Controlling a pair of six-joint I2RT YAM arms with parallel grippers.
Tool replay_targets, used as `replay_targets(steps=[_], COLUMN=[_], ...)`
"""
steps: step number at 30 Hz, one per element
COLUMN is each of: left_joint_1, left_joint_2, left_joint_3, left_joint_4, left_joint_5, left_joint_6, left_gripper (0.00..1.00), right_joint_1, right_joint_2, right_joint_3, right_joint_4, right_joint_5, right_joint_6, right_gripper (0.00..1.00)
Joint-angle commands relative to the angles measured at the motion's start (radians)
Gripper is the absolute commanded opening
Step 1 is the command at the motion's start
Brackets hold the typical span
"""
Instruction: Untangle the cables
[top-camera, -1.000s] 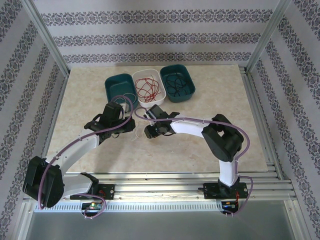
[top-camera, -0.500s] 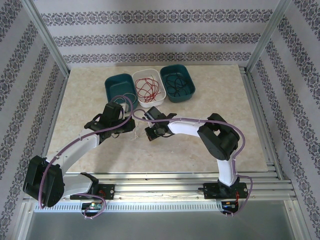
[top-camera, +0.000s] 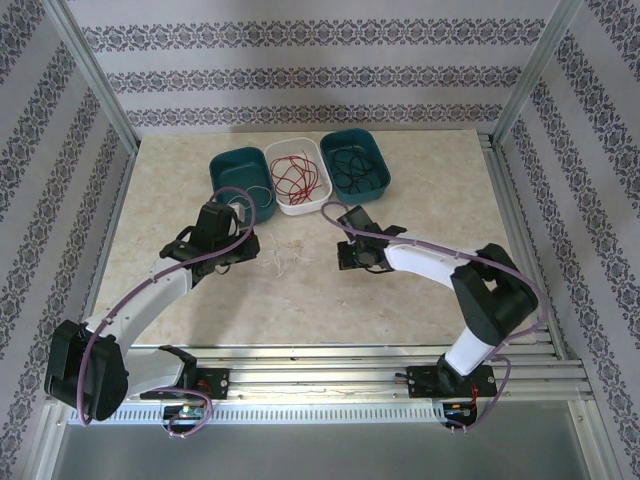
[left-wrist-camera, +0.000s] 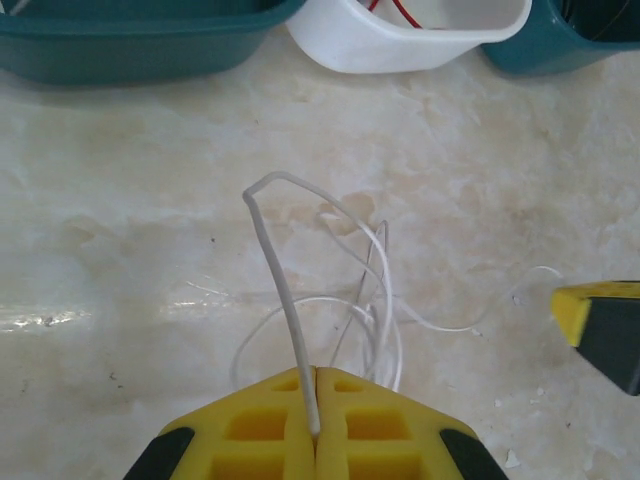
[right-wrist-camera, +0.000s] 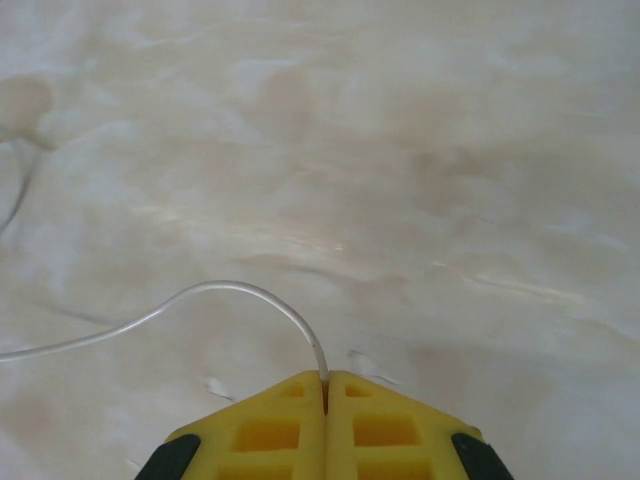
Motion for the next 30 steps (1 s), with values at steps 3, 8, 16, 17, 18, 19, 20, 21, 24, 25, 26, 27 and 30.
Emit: replay_targets(steps=[3,8,16,17,18,19,20,21,24,25,26,27,30], left_joint_1=[0.037,0.054,0.078,0.084,0.091,0.1,0.107,0.119,0.155,0.165,0.17,0.17,0.169], left_joint_2=[-0.038,-0.051,-0.061,-0.066,-0.071,-0.073,-0.076,-0.078,-0.091,-0.097,-0.101,-0.102,-0.093], left_joint_3=[0.027,0.032,0.032,0.032,0.032,0.031,0.03,0.029,0.02,0.016,0.014,0.015,0.023], left_joint_4=[-0.063,-0.084,-0.104,-0.108,-0.113,-0.119,-0.124,-0.131,-0.133,-0.124,-0.116,-0.107,-0.087], left_joint_5=[-0.046,-0.062,-0.079,-0.083,-0.087,-0.092,-0.096,-0.102,-0.101,-0.091,-0.08,-0.061,0.026], left_joint_6=[0.042,0.058,0.072,0.074,0.077,0.081,0.086,0.092,0.102,0.104,0.105,0.11,0.114], left_gripper=[0.0,0.0,0.0,0.0,0.0,0.0,0.0,0.0,0.0,0.0,0.0,0.0,0.0], right_joint_1=[-0.084,-0.182,-0.331,-0.347,-0.372,-0.394,-0.412,-0.432,-0.482,-0.495,-0.502,-0.503,-0.492], right_joint_2=[-0.125,-0.261,-0.407,-0.419,-0.432,-0.446,-0.456,-0.467,-0.489,-0.494,-0.496,-0.499,-0.497], right_joint_3=[-0.055,-0.1,-0.157,-0.163,-0.167,-0.171,-0.176,-0.181,-0.188,-0.191,-0.194,-0.197,-0.201], right_joint_4=[-0.092,-0.12,-0.157,-0.164,-0.168,-0.172,-0.174,-0.178,-0.189,-0.189,-0.187,-0.183,-0.16], right_joint_5=[0.106,0.132,0.131,0.13,0.13,0.125,0.121,0.121,0.123,0.118,0.108,0.095,0.022], right_joint_6=[0.043,0.038,0.023,0.02,0.017,0.014,0.01,0.007,-0.002,-0.004,-0.006,-0.006,-0.001], right_gripper=[0.0,0.0,0.0,0.0,0.0,0.0,0.0,0.0,0.0,0.0,0.0,0.0,0.0])
